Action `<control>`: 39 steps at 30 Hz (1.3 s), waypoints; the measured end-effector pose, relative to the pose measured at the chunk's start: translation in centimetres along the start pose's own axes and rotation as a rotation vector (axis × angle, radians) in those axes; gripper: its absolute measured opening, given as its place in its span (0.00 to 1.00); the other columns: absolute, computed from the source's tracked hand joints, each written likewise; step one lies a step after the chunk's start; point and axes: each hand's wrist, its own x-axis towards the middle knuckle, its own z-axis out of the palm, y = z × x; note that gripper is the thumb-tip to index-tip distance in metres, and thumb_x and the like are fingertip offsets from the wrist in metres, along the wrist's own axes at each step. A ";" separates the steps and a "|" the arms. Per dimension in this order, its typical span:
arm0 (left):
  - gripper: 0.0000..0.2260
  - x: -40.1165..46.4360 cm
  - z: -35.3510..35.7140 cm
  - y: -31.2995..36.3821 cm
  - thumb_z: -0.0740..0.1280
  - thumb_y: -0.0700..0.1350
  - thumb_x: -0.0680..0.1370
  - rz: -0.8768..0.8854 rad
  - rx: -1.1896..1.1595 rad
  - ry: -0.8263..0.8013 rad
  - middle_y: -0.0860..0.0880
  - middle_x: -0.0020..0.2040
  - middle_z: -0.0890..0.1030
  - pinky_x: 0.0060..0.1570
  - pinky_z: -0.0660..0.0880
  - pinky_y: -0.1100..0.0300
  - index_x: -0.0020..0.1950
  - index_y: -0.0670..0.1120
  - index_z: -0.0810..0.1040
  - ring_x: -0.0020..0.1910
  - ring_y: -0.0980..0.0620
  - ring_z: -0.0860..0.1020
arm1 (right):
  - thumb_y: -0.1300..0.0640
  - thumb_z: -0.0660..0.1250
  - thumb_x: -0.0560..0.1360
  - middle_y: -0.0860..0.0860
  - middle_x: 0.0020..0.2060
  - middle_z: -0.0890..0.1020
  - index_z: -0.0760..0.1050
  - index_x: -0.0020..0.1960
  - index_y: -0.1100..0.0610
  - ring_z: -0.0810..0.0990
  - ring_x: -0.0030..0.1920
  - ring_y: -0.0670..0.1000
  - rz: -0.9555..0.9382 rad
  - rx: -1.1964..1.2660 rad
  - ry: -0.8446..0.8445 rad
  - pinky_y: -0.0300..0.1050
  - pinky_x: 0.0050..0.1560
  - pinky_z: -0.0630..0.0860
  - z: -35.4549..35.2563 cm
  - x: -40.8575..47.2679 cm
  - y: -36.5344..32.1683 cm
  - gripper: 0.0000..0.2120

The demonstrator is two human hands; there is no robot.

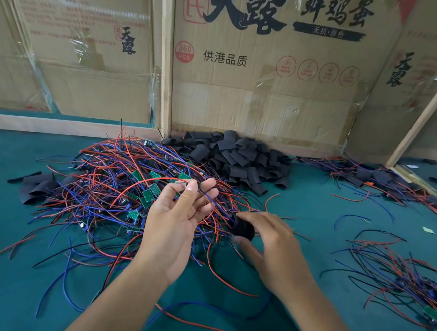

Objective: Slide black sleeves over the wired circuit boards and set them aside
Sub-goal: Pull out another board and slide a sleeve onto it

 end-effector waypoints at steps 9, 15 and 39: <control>0.09 0.2 -0.2 -0.4 0.71 0.45 0.73 0.044 -0.018 0.043 0.46 0.46 0.84 0.49 0.80 0.60 0.48 0.43 0.75 0.50 0.49 0.83 | 0.47 0.67 0.79 0.45 0.54 0.79 0.75 0.65 0.53 0.78 0.57 0.49 0.019 0.124 0.096 0.47 0.59 0.74 -0.1 -0.1 -0.5 0.17; 0.09 0.3 -0.7 -1.1 0.74 0.50 0.71 0.100 0.269 0.130 0.53 0.36 0.78 0.40 0.72 0.60 0.45 0.47 0.78 0.35 0.55 0.75 | 0.51 0.69 0.78 0.44 0.53 0.78 0.76 0.65 0.55 0.77 0.56 0.47 0.071 0.145 0.102 0.35 0.57 0.70 -0.5 0.0 -0.7 0.16; 0.05 -0.6 -0.3 -0.9 0.67 0.39 0.79 -0.152 0.257 -0.138 0.46 0.37 0.80 0.39 0.71 0.60 0.44 0.43 0.80 0.34 0.52 0.75 | 0.57 0.73 0.76 0.49 0.51 0.80 0.79 0.63 0.57 0.79 0.52 0.46 -0.086 0.218 0.149 0.39 0.54 0.74 -0.8 0.1 -1.0 0.16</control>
